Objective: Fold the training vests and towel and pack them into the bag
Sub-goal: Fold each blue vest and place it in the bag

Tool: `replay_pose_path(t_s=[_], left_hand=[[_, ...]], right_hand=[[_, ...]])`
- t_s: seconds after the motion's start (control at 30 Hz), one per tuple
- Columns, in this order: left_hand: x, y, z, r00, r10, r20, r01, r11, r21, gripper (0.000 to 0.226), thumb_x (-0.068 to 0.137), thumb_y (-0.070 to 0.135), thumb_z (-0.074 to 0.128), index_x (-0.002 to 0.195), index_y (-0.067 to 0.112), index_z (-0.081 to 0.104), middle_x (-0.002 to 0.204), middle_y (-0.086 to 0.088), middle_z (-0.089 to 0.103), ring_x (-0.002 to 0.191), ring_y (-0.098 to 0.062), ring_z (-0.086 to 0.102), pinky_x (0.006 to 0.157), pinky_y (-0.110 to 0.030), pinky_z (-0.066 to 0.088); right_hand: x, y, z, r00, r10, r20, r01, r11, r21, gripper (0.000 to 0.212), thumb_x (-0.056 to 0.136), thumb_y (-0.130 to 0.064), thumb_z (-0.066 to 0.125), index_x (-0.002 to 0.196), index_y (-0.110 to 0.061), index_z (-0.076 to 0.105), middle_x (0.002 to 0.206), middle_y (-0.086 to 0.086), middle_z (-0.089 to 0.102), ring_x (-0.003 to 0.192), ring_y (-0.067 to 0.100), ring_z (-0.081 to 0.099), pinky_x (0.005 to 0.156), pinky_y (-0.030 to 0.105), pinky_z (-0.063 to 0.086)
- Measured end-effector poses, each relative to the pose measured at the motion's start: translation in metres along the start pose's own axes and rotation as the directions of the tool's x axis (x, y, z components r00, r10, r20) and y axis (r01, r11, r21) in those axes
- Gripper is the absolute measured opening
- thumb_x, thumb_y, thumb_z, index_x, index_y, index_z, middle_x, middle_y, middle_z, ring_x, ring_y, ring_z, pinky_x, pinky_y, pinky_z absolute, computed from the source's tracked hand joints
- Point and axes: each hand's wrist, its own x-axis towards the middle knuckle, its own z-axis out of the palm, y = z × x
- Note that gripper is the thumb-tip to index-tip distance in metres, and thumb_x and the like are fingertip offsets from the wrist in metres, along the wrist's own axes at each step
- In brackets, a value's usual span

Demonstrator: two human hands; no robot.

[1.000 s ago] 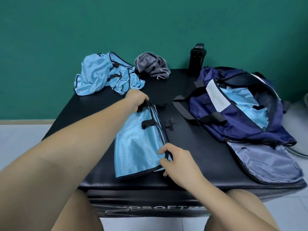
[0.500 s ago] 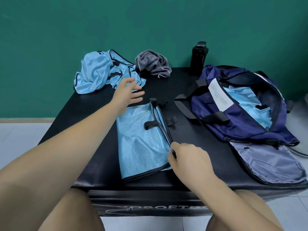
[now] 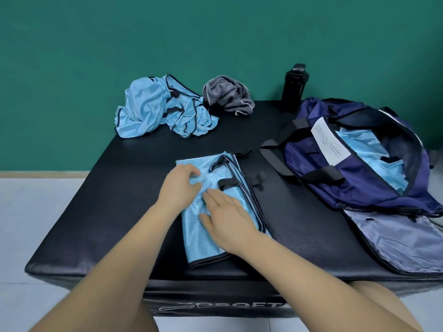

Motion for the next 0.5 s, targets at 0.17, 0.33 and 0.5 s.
replay_pose_path(t_s=[0.17,0.33,0.5], left_hand=[[-0.010,0.000,0.004,0.999,-0.005,0.042,0.002,0.998,0.055,0.026,0.097,0.030,0.075,0.122,0.029,0.068,0.127,0.009,0.059,0.122,-0.015,0.054,0.103,-0.038,0.048],[-0.007,0.002,-0.004,0.996,-0.003,0.085,-0.005,0.996,0.091,0.031,0.097,0.031,0.075,0.127,0.029,0.066,0.130,0.010,0.057,0.124,-0.013,0.053,0.099,-0.033,0.048],[-0.006,-0.001,-0.010,0.994,0.001,0.108,-0.007,0.998,0.060,0.032,0.095,0.032,0.077,0.126,0.030,0.067,0.125,0.013,0.057,0.117,-0.008,0.052,0.093,-0.024,0.041]], right_hand=[[0.023,0.018,-0.005,0.987,0.151,0.054,-0.141,0.977,-0.157,0.078,0.111,-0.061,0.024,0.168,-0.009,0.015,0.175,0.011,0.019,0.160,0.027,0.015,0.131,0.041,0.008],[0.027,0.039,-0.020,0.946,0.319,-0.056,-0.320,0.892,-0.320,0.088,0.104,-0.064,0.002,0.169,-0.005,0.004,0.177,0.016,0.002,0.164,0.030,-0.002,0.133,0.046,0.001],[0.027,0.055,-0.033,0.911,0.406,0.067,-0.359,0.863,-0.356,0.084,0.109,-0.064,0.008,0.169,-0.007,-0.002,0.177,0.013,0.006,0.164,0.027,0.003,0.132,0.045,0.001]])
